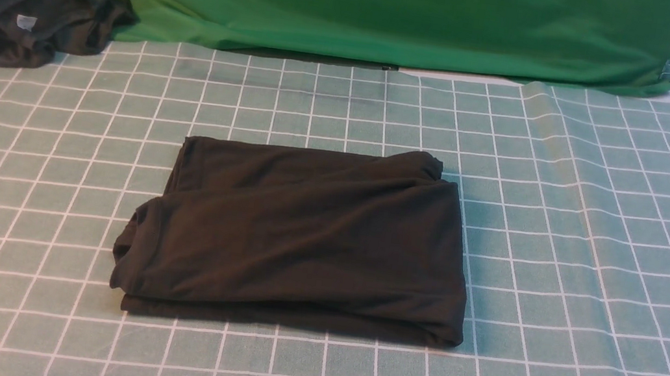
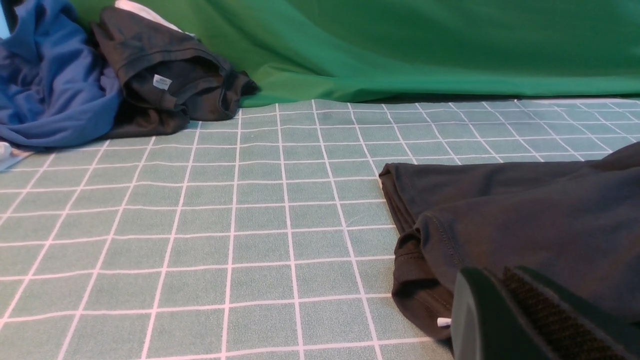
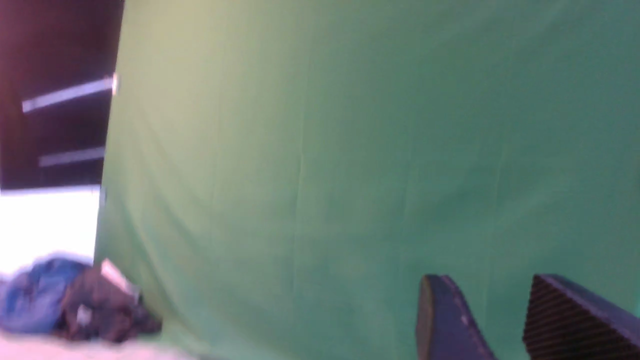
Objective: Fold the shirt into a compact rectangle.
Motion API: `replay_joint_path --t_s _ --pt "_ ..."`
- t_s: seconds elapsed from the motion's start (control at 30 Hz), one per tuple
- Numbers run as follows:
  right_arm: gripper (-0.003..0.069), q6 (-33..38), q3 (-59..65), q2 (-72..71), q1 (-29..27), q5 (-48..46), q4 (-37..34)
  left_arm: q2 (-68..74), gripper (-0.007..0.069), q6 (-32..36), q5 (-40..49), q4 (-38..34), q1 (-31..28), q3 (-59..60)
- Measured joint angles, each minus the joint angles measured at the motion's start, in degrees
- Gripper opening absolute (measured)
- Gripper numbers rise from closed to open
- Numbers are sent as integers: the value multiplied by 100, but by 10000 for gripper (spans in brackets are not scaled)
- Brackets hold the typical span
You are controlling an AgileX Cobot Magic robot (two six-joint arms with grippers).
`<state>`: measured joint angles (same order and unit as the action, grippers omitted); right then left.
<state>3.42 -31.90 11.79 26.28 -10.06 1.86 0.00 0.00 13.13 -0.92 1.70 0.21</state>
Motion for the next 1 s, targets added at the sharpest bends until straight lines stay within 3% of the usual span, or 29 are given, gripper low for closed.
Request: replay_joint_path --t_s 0.07,0.23,0.4,0.53,1.0 --pt "239 0 32 -10 -18 -263 -7 0 13 0 0 0 0 0" --pt "239 50 609 -156 -822 -768 -17 0 13 0 0 0 0 0" --pt "239 515 2087 -200 -2245 -834 -17 0 13 0 6 0 0 0" --pt "239 562 3046 -381 -2793 -485 -17 0 13 0 6 0 0 0" --pt "239 214 3226 -1172 -2873 -392 -17 -2 13 0 61 0 0 0"
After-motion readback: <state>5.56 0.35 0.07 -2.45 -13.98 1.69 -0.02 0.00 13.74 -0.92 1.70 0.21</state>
